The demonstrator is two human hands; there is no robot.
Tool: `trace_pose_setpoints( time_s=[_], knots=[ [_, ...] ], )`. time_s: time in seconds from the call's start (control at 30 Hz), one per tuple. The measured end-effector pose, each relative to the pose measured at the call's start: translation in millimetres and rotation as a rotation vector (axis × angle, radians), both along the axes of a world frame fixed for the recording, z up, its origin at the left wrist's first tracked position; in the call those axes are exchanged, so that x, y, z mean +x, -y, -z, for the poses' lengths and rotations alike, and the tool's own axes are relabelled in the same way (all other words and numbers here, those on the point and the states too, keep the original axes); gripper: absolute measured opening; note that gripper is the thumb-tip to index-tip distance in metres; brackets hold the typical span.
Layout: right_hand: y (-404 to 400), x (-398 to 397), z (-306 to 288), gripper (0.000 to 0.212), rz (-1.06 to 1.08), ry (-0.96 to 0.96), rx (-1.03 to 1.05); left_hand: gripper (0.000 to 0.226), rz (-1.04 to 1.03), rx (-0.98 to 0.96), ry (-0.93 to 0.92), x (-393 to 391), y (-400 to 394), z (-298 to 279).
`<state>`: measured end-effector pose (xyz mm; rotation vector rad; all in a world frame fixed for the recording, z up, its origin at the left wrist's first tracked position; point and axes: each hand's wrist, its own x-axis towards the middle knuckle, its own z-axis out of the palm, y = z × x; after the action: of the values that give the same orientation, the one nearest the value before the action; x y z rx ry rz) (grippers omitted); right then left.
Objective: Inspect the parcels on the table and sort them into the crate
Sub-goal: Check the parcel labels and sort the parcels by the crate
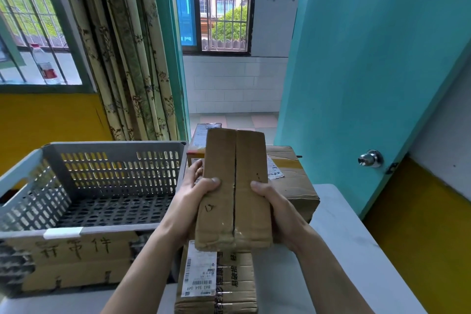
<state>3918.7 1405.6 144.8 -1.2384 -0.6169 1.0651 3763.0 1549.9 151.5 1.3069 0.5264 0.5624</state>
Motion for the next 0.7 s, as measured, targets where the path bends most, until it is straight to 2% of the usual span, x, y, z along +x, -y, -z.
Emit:
trace_pose_setpoints(
  time_s=[0.13, 0.17, 0.27, 0.3, 0.37, 0.5, 0.57, 0.63, 0.7],
  knots=[
    [2.4, 2.1, -6.7, 0.054, 0.046, 0.085, 0.002, 0.088, 0.044, -0.013, -0.039, -3.0, 7.0, -5.9],
    [2.9, 2.7, -10.7, 0.053, 0.065, 0.082, -0.005, 0.095, 0.082, 0.011, -0.052, -11.4, 8.7, -4.2],
    [4.4, 6.2, -15.7, 0.055, 0.113, 0.069, 0.002, 0.146, 0.196, -0.035, -0.042, -11.8, -17.7, 47.5],
    [4.5, 7.0, -17.8, 0.055, 0.123, 0.075, -0.001, 0.146, 0.227, -0.054, -0.029, -13.6, -12.3, 44.1],
    [2.8, 8.7, -19.5, 0.058, 0.126, 0.07, -0.006, 0.125, 0.195, -0.009, -0.073, -9.8, -2.7, 28.0],
    [2.9, 5.4, -10.1, 0.067, 0.04, 0.068, -0.016, 0.104, 0.08, -0.01, -0.067, -3.2, 4.7, 17.9],
    [5.9, 1.0, -3.2, 0.061, -0.019, 0.075, -0.024, 0.086, 0.051, -0.047, -0.015, -5.9, 9.9, 13.7],
    [8.1, -1.2, -2.1, 0.057, -0.045, 0.108, -0.041, 0.079, 0.03, -0.051, -0.03, -9.1, 12.4, 13.4],
    [9.3, 0.0, -3.2, 0.04, -0.037, 0.138, -0.033, 0.075, 0.031, -0.034, -0.017, -8.6, 12.7, 10.0]
  ],
)
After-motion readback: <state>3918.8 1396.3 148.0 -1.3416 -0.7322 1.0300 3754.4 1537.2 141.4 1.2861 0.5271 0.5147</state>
